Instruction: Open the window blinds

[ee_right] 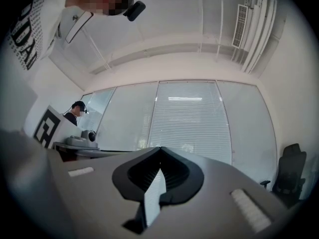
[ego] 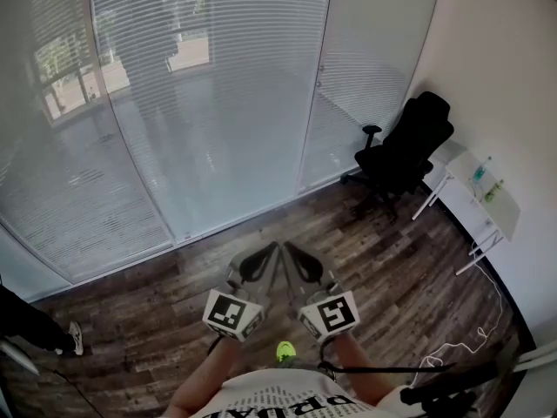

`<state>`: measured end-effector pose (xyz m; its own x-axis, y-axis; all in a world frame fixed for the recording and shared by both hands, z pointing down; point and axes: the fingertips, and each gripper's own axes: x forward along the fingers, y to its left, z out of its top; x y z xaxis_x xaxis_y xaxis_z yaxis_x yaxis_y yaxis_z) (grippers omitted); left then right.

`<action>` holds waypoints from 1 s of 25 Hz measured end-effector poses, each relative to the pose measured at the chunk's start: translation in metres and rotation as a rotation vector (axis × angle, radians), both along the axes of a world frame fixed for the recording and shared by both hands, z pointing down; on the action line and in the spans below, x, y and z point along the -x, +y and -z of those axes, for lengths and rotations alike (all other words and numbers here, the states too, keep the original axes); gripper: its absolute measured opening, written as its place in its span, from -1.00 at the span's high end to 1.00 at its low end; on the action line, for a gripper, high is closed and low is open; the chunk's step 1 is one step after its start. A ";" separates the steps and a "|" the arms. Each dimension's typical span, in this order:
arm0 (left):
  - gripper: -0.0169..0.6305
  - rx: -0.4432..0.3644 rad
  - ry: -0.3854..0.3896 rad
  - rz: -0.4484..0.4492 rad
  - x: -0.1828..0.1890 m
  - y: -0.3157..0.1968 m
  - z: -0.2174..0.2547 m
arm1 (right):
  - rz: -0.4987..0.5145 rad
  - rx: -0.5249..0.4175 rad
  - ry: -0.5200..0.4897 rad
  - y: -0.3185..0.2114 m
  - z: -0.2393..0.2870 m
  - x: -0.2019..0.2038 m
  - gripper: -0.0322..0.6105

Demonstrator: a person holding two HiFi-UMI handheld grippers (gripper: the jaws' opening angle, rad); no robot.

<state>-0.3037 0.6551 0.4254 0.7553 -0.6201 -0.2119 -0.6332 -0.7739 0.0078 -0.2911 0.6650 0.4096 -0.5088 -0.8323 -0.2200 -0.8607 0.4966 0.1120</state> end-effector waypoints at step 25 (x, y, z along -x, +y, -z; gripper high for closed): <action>0.97 -0.018 -0.010 0.060 -0.128 -0.122 0.005 | 0.059 -0.010 -0.024 -0.121 0.002 -0.129 0.89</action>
